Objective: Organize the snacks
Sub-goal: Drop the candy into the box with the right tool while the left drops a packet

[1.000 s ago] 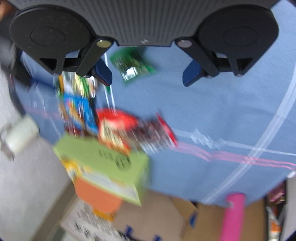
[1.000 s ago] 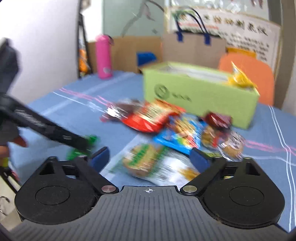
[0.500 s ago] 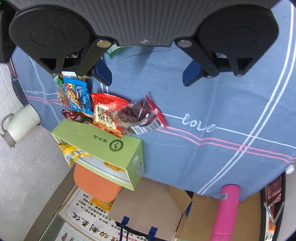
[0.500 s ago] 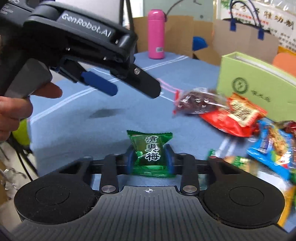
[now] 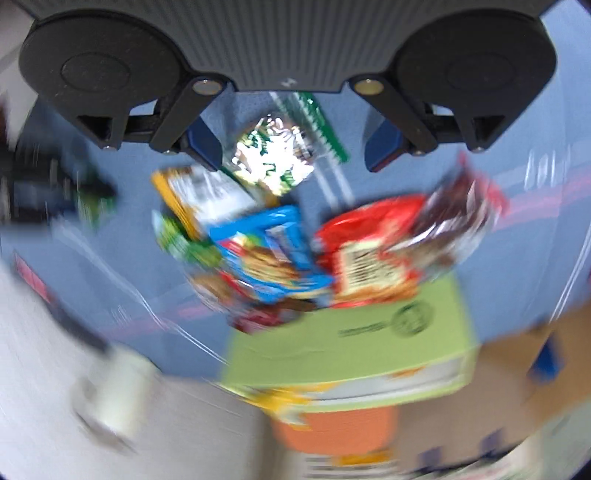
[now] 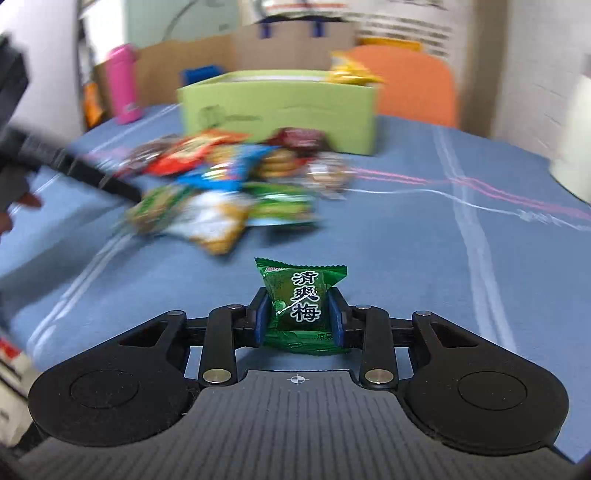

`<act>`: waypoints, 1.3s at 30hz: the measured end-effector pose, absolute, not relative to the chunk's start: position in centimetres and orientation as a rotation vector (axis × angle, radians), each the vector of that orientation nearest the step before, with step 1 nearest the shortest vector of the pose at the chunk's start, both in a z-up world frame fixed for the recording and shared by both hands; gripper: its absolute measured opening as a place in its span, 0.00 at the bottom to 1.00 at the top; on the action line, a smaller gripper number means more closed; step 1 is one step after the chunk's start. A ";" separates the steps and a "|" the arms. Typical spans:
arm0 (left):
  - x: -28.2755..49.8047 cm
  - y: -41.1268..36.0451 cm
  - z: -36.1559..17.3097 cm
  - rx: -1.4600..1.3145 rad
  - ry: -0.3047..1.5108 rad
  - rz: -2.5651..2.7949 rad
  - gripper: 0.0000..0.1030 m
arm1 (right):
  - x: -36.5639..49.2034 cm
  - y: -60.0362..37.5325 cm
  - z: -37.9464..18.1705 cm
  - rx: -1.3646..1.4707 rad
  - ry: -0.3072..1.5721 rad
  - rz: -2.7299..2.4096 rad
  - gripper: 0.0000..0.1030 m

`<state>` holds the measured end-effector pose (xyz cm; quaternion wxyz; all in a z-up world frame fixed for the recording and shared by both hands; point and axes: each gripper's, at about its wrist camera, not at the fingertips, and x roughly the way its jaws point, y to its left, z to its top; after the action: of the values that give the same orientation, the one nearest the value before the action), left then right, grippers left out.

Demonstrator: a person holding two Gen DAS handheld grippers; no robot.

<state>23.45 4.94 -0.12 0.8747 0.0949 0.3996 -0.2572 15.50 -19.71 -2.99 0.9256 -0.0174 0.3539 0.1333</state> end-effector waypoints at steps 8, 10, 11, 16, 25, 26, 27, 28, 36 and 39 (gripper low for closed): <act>25.9 3.5 -1.7 0.395 0.908 -0.732 0.82 | 16.6 -20.8 -3.5 0.024 0.688 0.299 0.20; 25.8 4.3 -1.4 0.341 0.912 -0.701 0.66 | 16.8 -20.6 -3.6 0.033 0.685 0.294 0.20; 25.7 4.8 -1.1 0.296 0.929 -0.668 0.54 | 16.6 -20.4 -3.6 0.024 0.683 0.293 0.20; 25.6 9.1 3.4 0.064 0.873 -0.614 0.54 | 16.6 -20.6 -2.3 0.025 0.687 0.357 0.09; 39.0 8.1 9.7 0.039 0.716 -0.447 0.55 | 31.8 -17.1 5.6 0.008 0.489 0.488 0.09; 40.9 7.5 9.6 0.036 0.736 -0.438 0.55 | 34.4 -16.2 5.9 0.000 0.496 0.489 0.09; 42.5 6.9 9.4 0.040 0.752 -0.419 0.55 | 36.8 -15.4 5.9 -0.002 0.514 0.490 0.09; 44.0 6.4 9.1 0.043 0.768 -0.399 0.55 | 38.9 -14.7 5.8 0.001 0.528 0.490 0.09; 46.4 5.4 8.0 0.103 0.713 -0.278 0.80 | 45.6 -13.3 3.6 0.051 0.597 0.465 0.29; 42.8 6.2 8.6 0.067 0.665 -0.324 0.81 | 41.8 -15.1 4.9 0.058 0.507 0.478 0.50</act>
<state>42.82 6.19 8.56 0.9319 0.0329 0.3247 -0.1584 41.80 -15.12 4.88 0.9395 0.0285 0.2482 0.2344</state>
